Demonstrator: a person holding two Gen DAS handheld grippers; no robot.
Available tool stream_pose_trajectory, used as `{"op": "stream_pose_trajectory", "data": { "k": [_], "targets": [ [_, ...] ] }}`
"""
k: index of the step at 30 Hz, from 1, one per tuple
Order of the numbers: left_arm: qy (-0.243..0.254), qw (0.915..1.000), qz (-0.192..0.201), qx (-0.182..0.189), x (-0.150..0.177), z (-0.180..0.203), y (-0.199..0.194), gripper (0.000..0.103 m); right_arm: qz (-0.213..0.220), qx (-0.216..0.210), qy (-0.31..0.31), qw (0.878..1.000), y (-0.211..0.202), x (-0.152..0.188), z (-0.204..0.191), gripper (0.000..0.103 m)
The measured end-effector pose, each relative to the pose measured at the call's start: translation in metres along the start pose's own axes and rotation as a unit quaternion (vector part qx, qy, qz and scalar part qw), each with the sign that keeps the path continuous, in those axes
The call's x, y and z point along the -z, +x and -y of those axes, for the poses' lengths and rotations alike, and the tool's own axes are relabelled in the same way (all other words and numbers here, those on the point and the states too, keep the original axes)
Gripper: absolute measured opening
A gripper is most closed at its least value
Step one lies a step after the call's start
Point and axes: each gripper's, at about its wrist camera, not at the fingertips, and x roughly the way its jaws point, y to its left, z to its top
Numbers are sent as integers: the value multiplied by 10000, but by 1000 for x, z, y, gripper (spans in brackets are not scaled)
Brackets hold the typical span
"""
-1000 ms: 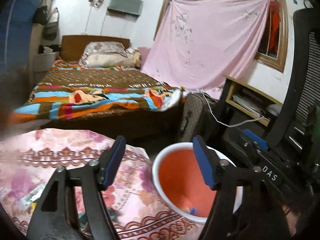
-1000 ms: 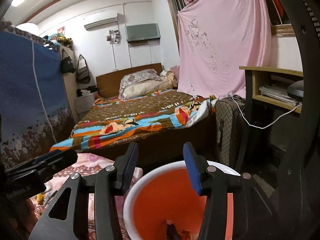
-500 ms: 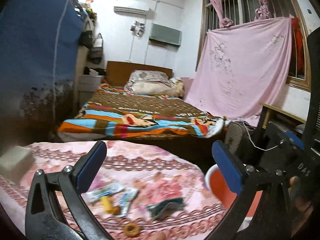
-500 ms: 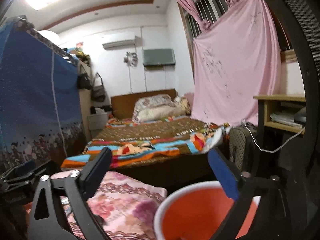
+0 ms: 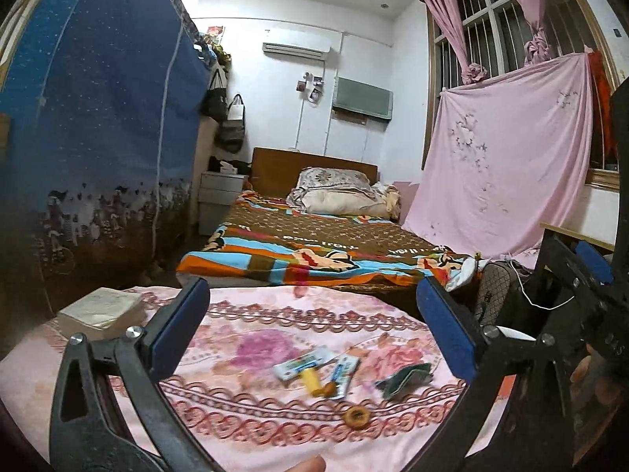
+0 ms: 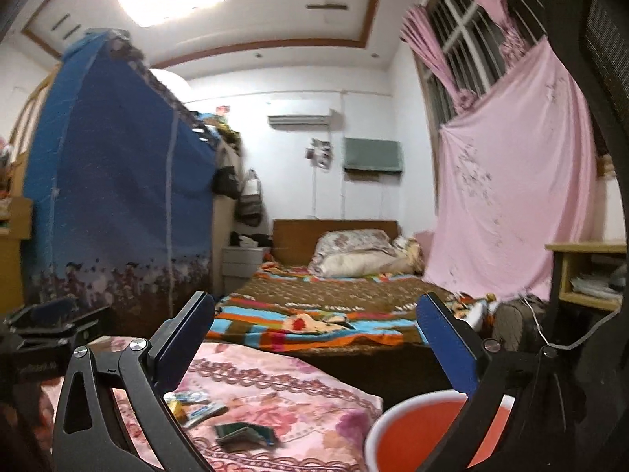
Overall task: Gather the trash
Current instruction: 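Bring both tools back over the tubes and green packet on the bed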
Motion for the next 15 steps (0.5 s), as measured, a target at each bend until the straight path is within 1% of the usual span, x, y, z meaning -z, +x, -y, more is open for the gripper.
{"op": "stream_pose_trajectory", "data": {
  "k": [3,6,9,12,15],
  "targets": [
    [153,9998,98,-112,2,-7,-8,92,72,-161,-215,9996,-5,2,-10,103],
    [252,9994,155,-155,3,-13,-14,92,99,-361,-171,9992,-8,3,-17,103],
    [391,9990,144,-155,6,-17,-15,92,-32,-448,-304,9985,-4,6,-27,103],
    [547,9985,27,-81,12,-21,-10,92,-213,-438,-454,9978,3,12,-37,103],
    [509,9986,-128,-30,16,-23,-4,92,-493,-492,-470,9965,12,20,-42,103]
  ]
}}
